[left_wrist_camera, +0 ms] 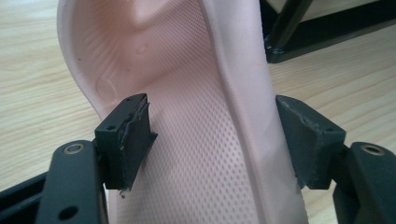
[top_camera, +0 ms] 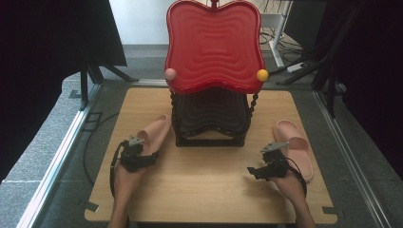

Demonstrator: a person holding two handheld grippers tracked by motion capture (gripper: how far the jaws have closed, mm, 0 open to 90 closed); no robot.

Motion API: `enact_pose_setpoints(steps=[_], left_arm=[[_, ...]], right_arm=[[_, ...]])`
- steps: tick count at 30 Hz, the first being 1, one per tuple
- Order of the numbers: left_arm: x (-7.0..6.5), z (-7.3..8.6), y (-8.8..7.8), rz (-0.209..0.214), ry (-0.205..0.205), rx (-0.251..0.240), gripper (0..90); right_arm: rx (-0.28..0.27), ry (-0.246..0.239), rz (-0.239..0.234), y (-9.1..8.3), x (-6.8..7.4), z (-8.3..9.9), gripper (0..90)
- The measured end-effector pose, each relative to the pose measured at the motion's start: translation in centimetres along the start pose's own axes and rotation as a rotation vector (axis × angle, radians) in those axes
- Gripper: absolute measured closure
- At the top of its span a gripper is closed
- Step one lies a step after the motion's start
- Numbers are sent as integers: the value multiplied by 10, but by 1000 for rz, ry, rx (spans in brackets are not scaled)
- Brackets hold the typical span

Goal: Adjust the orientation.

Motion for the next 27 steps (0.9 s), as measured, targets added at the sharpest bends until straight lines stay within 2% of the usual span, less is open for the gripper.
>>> enact_pose_setpoints(steps=[3, 5, 6, 8, 10, 14, 17, 18, 21, 24, 27], left_arm=[[3, 0, 0, 1, -9, -5, 291], [7, 0, 2, -59, -1, 14, 289], [9, 0, 3, -73, -8, 7, 287], [12, 0, 3, -60, -22, 2, 282], [14, 0, 2, -84, -28, 19, 276], [11, 0, 3, -88, -22, 28, 267], [9, 0, 4, -13, -29, 41, 251], [7, 0, 5, 1, -21, 37, 247], [6, -1, 6, -22, -17, 53, 243], [5, -3, 5, -13, -15, 43, 253], [2, -10, 4, -4, 4, 27, 285]], right_arm=[[-1, 1, 0, 0, 0, 0, 114], [0, 2, 2, 0, -1, 0, 114], [0, 4, 2, 0, -1, 0, 115], [2, 2, 1, 0, -1, 1, 115], [3, 0, 1, 0, -1, 1, 115], [3, 2, 2, 0, -1, 0, 116], [4, 3, 4, 0, -1, 0, 116], [3, 3, 4, 0, -1, 0, 116], [-3, 6, 7, -3, -2, 1, 116], [-9, 10, 14, -5, -4, 1, 117], [-14, 16, 17, -7, -6, 2, 117]])
Point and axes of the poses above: each handheld gripper's, and its own axes: y roughly forward along the jaws, z roughly out of its underside, x roughly to its left, the point moved 4 cm from there along y, roughly forward along the jaws, and after that the axes turned 14 degrees about x, right-handed, at the moved point
